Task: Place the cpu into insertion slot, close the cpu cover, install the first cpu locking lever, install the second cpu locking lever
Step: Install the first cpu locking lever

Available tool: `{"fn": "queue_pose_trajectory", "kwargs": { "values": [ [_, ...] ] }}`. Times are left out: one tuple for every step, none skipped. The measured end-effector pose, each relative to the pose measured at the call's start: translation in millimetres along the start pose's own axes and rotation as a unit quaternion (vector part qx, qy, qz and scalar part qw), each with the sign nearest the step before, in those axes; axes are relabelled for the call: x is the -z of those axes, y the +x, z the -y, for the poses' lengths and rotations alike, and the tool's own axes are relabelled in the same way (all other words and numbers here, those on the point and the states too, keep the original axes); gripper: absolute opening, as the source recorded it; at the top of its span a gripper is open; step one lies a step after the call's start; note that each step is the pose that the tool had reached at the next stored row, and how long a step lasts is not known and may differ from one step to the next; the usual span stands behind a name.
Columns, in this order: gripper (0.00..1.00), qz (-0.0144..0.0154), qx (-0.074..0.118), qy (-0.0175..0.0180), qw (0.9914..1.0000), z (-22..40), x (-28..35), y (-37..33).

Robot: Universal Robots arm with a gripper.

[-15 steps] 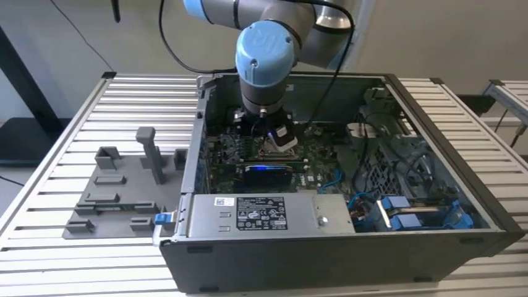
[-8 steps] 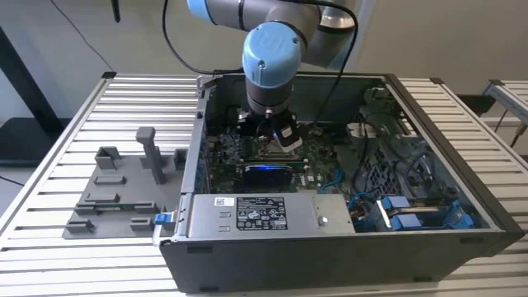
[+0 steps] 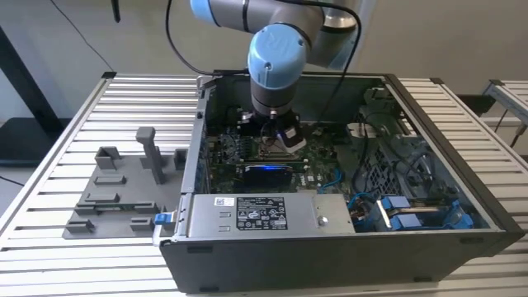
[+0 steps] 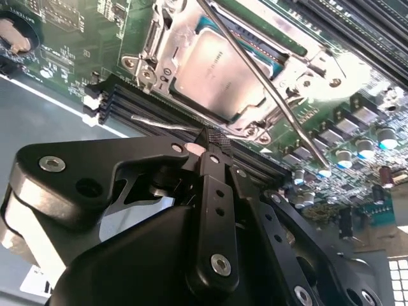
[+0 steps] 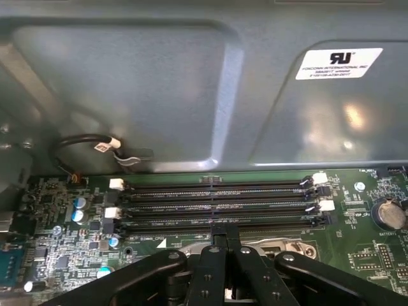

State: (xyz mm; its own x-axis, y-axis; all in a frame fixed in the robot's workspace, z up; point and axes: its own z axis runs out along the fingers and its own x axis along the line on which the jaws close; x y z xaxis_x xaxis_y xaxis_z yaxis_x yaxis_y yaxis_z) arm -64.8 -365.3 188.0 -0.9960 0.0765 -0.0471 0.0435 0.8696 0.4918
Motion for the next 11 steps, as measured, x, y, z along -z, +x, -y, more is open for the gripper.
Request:
{"fn": "queue_pose_trajectory", "kwargs": {
  "values": [
    [0.11,0.0000,0.000,0.0001,1.00000,0.0,-0.5,-0.9],
    [0.11,0.0000,0.000,0.0001,1.00000,0.1,-1.0,-1.8],
    [0.11,0.0000,0.000,0.0000,1.00000,0.1,-1.5,-2.8],
    [0.11,0.0000,0.000,0.0000,1.00000,0.1,-2.1,-4.0],
    [0.11,0.0000,0.000,0.0000,1.00000,0.1,-2.6,-5.1],
    [0.11,0.0000,0.000,-0.0001,1.00000,0.0,-3.1,-6.1],
    [0.11,0.0000,0.000,0.0000,1.00000,0.0,-3.5,-7.0],
    [0.11,0.0000,0.000,-0.0001,1.00000,-0.1,-4.0,-7.8],
    [0.11,0.0000,0.000,-0.0001,1.00000,-0.2,-4.4,-8.7],
    [0.11,0.0000,0.000,0.0000,1.00000,-0.2,-4.8,-9.4],
    [0.11,0.0000,0.000,0.0000,1.00000,-0.3,-5.3,-10.4]
  ]
}}
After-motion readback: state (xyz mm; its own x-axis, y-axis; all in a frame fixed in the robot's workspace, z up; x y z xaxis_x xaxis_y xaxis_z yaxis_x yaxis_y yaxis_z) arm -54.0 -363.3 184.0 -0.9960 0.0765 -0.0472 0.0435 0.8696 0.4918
